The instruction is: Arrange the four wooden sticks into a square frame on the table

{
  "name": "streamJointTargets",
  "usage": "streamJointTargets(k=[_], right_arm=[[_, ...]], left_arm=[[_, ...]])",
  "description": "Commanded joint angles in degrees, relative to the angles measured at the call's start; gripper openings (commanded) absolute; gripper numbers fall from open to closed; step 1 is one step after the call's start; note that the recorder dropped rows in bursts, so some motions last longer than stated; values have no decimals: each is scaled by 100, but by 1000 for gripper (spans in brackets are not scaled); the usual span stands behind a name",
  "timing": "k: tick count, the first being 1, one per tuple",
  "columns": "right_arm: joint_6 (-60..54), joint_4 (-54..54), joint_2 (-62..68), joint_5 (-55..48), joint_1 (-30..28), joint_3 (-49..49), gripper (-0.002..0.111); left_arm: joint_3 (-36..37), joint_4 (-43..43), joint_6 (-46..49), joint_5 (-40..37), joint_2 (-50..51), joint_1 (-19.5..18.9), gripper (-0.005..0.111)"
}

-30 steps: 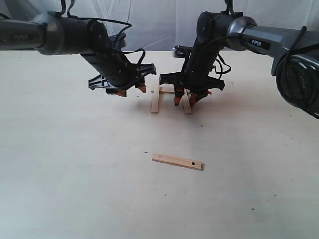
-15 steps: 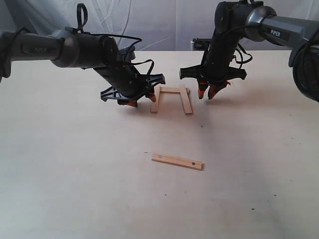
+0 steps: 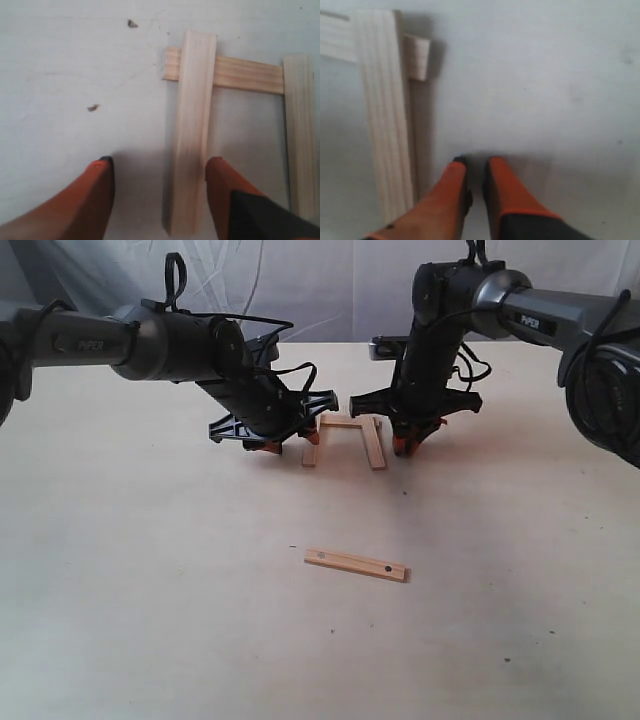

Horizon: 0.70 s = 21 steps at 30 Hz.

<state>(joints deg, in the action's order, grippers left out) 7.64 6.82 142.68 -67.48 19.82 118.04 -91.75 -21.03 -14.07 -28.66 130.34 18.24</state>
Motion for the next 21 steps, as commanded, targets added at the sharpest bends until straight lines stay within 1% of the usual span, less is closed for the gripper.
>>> streamJointTargets(k=[1, 16, 19, 21], right_arm=[[-35, 23, 83, -131, 99, -6, 16], [-35, 658, 83, -102, 99, -6, 16], [-35, 633, 83, -78, 88, -6, 16], [-35, 315, 45, -89, 16, -6, 16]], left_arm=[[21, 30, -33, -84, 99, 14, 54], [21, 4, -33, -83, 99, 14, 54], [21, 3, -33, -93, 99, 14, 54], [21, 3, -33, -96, 99, 14, 54]])
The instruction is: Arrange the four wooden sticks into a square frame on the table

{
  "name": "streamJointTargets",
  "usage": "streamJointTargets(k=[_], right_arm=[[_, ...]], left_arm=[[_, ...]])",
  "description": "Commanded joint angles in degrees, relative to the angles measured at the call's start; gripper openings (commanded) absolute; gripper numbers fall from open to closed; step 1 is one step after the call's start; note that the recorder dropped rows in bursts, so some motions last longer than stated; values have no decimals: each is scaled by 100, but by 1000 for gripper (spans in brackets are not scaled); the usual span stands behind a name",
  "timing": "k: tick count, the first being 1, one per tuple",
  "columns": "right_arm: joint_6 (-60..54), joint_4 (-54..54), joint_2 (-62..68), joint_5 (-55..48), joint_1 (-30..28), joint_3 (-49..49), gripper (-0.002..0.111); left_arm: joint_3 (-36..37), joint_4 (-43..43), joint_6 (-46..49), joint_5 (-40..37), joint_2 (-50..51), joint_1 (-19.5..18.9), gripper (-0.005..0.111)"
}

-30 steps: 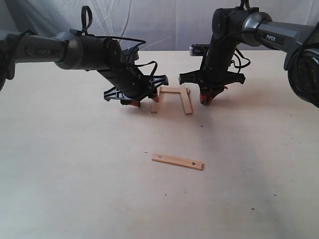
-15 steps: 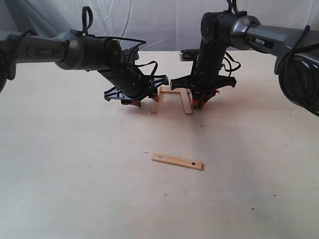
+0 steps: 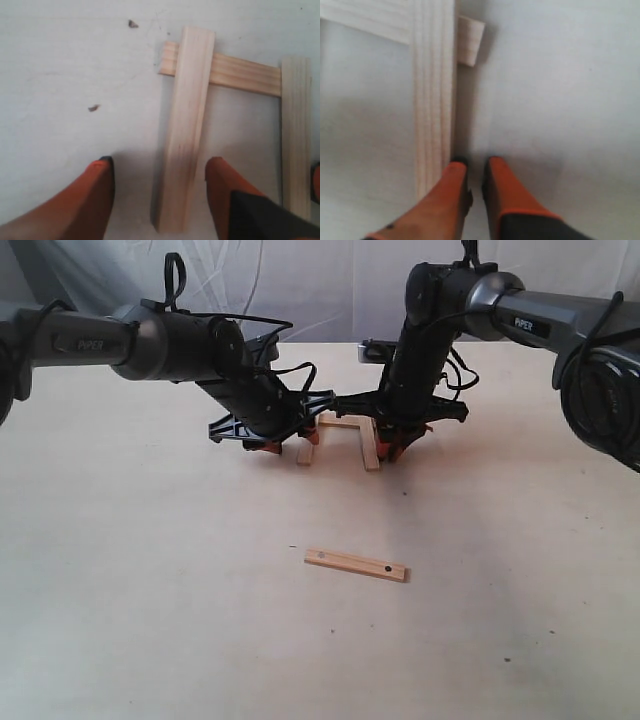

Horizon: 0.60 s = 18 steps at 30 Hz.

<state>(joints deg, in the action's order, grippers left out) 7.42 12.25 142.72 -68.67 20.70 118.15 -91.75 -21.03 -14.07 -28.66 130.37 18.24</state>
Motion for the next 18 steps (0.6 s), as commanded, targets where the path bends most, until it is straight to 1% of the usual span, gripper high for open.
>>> streamJointTargets(k=[1, 4, 7, 10, 12, 15, 17, 18], right_arm=[[12, -550, -19, -23, -126, -17, 16], [57, -793, -211, -129, -301, -17, 16], [-311, -793, -454, -129, -398, -17, 16], [-406, -767, -687, -129, -398, -83, 15], [-601, -691, -912, -129, -353, -328, 15], [-742, -576, -1313, 137, -295, -1017, 15], [-876, -360, -1597, 442, -295, -1580, 15], [-947, -239, -1728, 612, -295, -1842, 15]], left_arm=[[21, -47, -33, -96, 71, 14, 54], [-2, -69, -23, -151, -143, 3, 54], [-116, 478, 73, -489, -559, 3, 54], [-139, 1236, 634, -1071, -988, 3, 52], [-139, 1665, 1009, -1535, -1211, 3, 45], [-52, 1964, 1607, -2185, -1457, -8, 24], [112, 1978, 1739, -2560, -1598, -8, 7], [239, 1967, 1739, -2608, -1669, -8, 1]])
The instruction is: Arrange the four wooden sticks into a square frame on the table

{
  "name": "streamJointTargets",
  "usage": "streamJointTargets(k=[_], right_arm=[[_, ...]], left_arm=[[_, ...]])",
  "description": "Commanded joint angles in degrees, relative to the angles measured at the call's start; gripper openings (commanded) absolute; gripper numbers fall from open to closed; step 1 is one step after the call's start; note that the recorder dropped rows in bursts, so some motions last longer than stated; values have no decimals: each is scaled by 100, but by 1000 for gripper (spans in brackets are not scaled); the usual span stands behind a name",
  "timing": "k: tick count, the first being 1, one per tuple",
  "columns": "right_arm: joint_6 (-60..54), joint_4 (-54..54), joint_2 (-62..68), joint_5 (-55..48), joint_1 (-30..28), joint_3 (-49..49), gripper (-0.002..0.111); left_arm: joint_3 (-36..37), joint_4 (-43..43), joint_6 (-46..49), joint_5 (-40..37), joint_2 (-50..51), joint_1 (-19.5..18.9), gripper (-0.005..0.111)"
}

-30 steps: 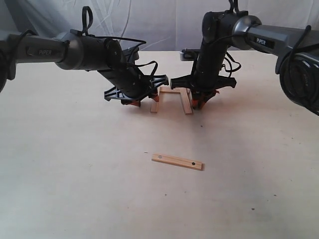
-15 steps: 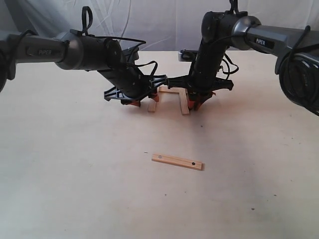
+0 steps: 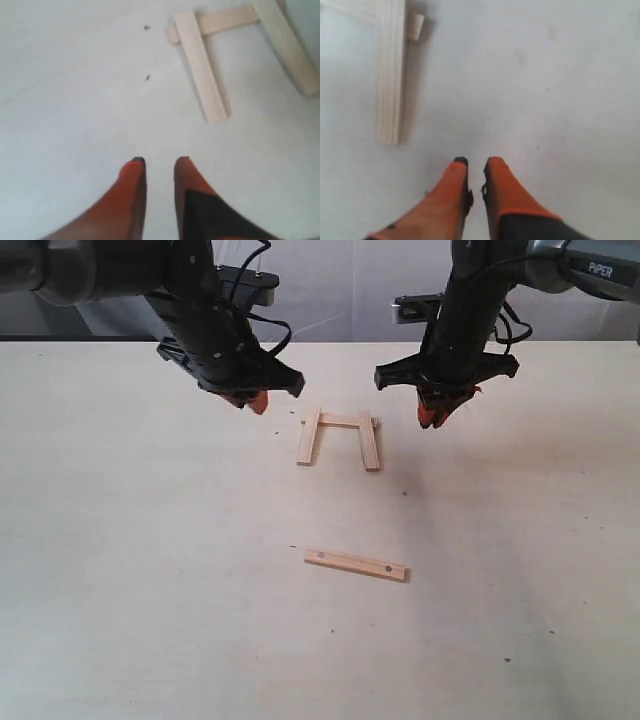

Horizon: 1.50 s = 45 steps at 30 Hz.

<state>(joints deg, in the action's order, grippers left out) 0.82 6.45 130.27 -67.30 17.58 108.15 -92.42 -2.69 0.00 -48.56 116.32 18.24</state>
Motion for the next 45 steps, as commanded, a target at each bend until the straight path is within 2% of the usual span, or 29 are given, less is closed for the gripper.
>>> streamJointTargets(k=[1, 7, 13, 17, 21, 27, 32, 42, 45], right_arm=[[-296, 413, -594, 653, 17, -1075, 15], [-239, 741, -769, 1366, 17, -1500, 16], [-273, 1279, -681, 1926, 17, -1305, 42], [-218, 1284, -350, 1809, 91, -855, 43], [231, 795, 79, 1492, 260, -262, 43], [717, 305, 625, 1161, 527, 501, 46], [1003, 0, 948, 973, 639, 922, 46], [1291, -191, 1155, 831, 657, 976, 46], [1291, -164, 1203, 745, 657, 976, 42]], left_arm=[[458, 105, 306, -587, -342, -8, 0], [1162, 38, -679, 691, -731, -8, 0], [1210, -241, -641, 1437, -667, -19, 0], [1210, -320, -641, 1797, -665, -268, 0], [1210, -588, -627, 1836, -665, -683, 0], [1210, -588, -543, 1712, -665, -1018, 0], [1210, -576, -415, 1658, -665, -1070, 0], [1210, -612, -381, 1706, -665, -1070, 0], [1210, -636, -381, 1709, -665, -1070, 0]])
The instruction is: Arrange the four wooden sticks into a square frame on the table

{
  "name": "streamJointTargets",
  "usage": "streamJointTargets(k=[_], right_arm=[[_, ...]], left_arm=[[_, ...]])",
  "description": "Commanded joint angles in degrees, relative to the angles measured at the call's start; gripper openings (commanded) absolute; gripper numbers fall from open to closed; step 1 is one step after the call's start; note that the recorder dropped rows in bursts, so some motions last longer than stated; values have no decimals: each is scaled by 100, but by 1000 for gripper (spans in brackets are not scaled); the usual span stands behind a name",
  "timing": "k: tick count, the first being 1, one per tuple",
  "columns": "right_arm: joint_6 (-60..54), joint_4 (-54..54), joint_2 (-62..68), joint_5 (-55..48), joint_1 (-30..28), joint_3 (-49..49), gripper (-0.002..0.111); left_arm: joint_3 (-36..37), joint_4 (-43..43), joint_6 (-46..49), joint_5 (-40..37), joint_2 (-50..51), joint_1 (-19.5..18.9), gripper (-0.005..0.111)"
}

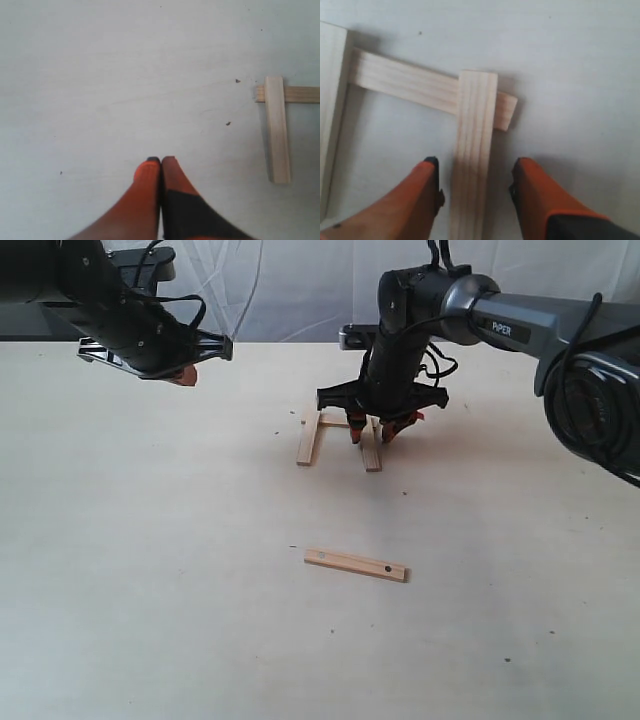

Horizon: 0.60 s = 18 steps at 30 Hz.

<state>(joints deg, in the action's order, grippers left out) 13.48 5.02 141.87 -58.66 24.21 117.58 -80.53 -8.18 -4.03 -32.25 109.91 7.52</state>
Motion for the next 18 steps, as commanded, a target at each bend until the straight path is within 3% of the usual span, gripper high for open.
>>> streamJointTargets(k=[1, 6, 18], right_arm=[[24, -10, 57, -176, -6, 34, 36], [24, -1, 55, -243, -6, 34, 1], [32, -58, -389, -718, 25, 34, 0]], left_arm=[[21, -87, 22, 89, -24, 1, 0], [21, -87, 22, 141, -24, 1, 0], [380, -262, 22, 238, -24, 1, 0]])
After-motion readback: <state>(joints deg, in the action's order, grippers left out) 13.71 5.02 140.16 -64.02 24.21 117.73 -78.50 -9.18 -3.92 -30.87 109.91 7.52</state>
